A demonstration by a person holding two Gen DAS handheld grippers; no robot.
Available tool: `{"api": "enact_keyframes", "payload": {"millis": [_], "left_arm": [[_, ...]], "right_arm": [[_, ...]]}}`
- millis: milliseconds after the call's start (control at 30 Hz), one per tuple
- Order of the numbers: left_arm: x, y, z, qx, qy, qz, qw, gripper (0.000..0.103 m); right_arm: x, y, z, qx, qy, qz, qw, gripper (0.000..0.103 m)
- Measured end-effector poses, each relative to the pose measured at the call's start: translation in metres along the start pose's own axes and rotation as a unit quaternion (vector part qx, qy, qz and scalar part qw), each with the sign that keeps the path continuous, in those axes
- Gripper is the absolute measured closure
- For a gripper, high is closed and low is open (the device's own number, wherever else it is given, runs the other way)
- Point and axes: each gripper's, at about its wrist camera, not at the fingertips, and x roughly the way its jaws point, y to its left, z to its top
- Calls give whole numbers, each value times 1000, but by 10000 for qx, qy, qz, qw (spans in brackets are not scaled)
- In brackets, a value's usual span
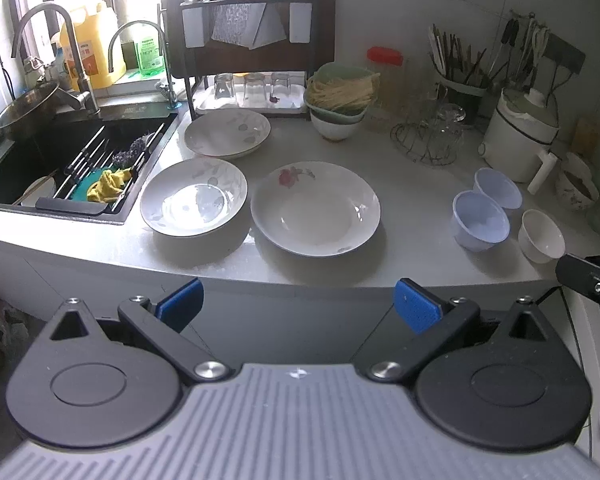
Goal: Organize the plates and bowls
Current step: 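Move the left gripper toward the grey leaf-pattern plate's rim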
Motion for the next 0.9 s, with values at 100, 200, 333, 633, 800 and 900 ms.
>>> {"api": "enact_keyframes", "payload": {"millis": [100, 200, 333, 633, 800, 900], "left_arm": [[5, 2, 1, -27, 37, 74, 10000, 0], [13, 6, 2, -65, -8, 35, 10000, 0], [25, 11, 11, 29, 34, 3, 10000, 0], [47, 33, 39, -31, 78, -144, 9999, 0], [65, 47, 57, 33, 149, -153, 9998, 0], [76, 59, 69, 49, 196, -175, 9996, 0]], "right_arm": [[2, 0, -1, 0, 9, -18, 10000, 0], [5, 7, -5, -138, -30, -23, 9999, 0], [16, 13, -3, -122, -60, -32, 9999, 3], [35, 28, 11, 43, -81, -100, 9999, 3], [54, 49, 15, -14, 33, -46, 10000, 3], [68, 63, 17, -43, 159, 14, 9999, 3]]}}
